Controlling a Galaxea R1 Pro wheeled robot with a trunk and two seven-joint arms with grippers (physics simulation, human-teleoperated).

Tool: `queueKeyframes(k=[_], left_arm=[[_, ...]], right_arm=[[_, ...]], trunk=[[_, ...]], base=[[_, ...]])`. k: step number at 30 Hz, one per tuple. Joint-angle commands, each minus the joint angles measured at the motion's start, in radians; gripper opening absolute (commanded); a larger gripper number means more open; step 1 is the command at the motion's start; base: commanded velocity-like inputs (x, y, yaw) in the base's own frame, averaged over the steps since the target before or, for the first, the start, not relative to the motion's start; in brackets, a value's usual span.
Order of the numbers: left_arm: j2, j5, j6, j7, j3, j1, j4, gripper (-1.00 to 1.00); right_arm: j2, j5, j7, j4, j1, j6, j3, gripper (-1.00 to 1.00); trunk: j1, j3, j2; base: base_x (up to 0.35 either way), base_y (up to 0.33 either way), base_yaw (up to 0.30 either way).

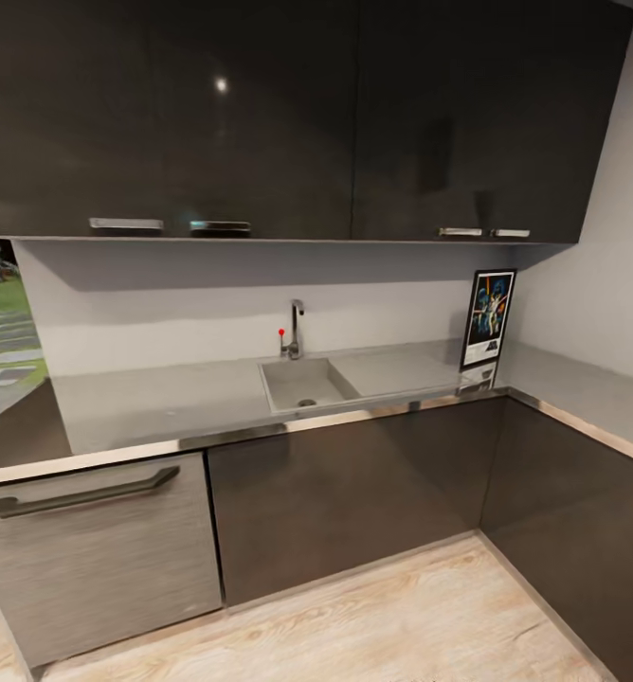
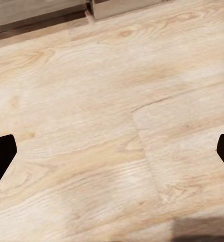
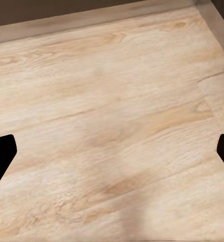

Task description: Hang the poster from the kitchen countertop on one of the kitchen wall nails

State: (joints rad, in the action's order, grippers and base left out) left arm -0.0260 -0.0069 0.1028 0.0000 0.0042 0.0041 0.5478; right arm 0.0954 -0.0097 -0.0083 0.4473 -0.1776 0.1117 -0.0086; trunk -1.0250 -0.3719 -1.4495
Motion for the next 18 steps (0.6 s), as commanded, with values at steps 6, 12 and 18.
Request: queueKeyframes(k=[6, 12, 18], left_arm=[[0.0, -0.001, 0.002, 0.0, 0.0, 0.0, 0.001, 1.0], [0.0, -0.001, 0.002, 0.0, 0.0, 0.0, 0.001, 1.0], [0.0, -0.001, 0.002, 0.0, 0.0, 0.0, 0.001, 1.0]], right_arm=[[0.0, -0.001, -0.001, -0.001, -0.001, 0.003, -0.001, 1.0], [0.0, -0.001, -0.001, -0.001, -0.001, 0.003, -0.001, 1.0], [0.0, -0.001, -0.001, -0.001, -0.001, 0.003, -0.001, 1.0]], trunk=[[0.0, -0.002, -0.001], [0.0, -0.008, -0.001], [0.0, -0.017, -0.001]], base=[[0.0, 0.0, -0.094], [0.0, 0.0, -0.02], [0.0, 0.0, -0.004]])
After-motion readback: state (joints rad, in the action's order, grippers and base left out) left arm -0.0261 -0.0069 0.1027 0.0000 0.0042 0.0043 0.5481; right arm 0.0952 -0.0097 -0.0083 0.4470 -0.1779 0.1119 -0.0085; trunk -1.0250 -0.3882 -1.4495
